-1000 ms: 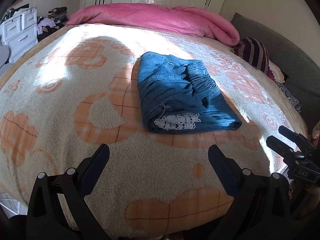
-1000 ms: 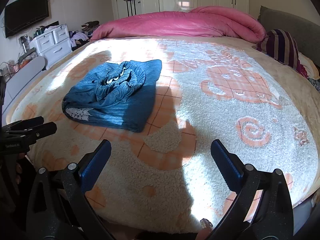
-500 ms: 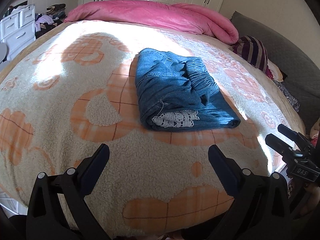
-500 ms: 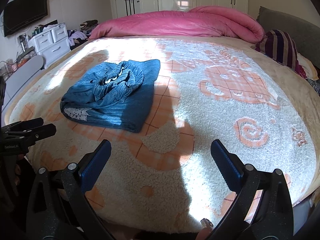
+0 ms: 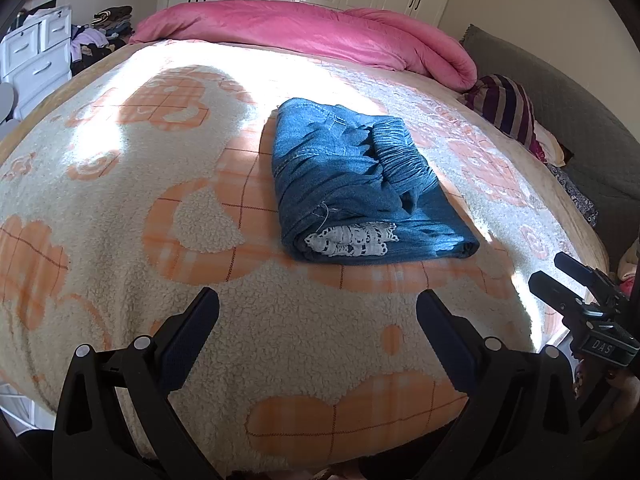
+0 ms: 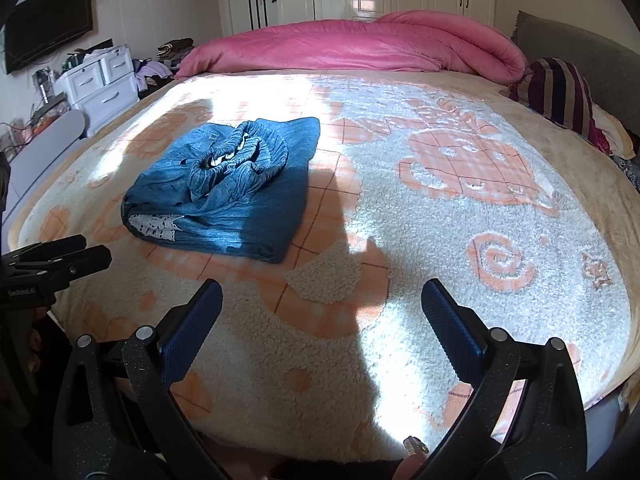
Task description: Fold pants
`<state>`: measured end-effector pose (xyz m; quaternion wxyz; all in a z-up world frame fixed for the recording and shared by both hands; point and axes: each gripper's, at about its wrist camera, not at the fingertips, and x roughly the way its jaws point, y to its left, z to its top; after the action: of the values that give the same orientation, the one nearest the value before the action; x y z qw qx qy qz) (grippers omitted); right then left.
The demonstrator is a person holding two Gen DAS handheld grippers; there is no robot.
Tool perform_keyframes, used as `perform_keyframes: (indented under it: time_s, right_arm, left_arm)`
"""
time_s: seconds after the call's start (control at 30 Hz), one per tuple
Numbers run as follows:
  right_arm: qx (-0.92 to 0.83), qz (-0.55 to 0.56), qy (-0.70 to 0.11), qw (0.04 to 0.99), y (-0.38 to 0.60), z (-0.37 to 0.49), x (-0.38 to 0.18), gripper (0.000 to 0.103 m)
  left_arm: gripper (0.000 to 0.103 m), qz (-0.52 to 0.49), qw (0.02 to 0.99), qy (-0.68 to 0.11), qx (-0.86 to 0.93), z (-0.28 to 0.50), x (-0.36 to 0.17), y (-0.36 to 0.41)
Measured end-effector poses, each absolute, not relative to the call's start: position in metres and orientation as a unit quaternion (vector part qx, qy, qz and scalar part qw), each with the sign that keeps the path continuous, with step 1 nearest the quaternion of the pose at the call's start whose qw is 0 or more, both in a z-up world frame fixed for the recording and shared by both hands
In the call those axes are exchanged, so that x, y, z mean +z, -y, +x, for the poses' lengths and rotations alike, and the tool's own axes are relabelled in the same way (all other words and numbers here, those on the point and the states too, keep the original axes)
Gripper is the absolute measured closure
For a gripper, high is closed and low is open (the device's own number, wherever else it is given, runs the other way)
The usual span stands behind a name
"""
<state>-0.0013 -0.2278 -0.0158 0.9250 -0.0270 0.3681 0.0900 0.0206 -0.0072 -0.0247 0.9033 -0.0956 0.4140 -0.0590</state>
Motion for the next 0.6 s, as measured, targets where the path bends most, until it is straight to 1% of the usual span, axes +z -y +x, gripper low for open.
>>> perform_keyframes:
  time_s: [0.6]
  right_arm:
    - [0.086, -0.029, -0.365, 0.926, 0.2292, -0.0029, -0.0134, 0.009]
  left_arm:
    - [0.004, -0.091, 0.905, -0.412, -0.054, 0.0201, -0.0224, 0.0068]
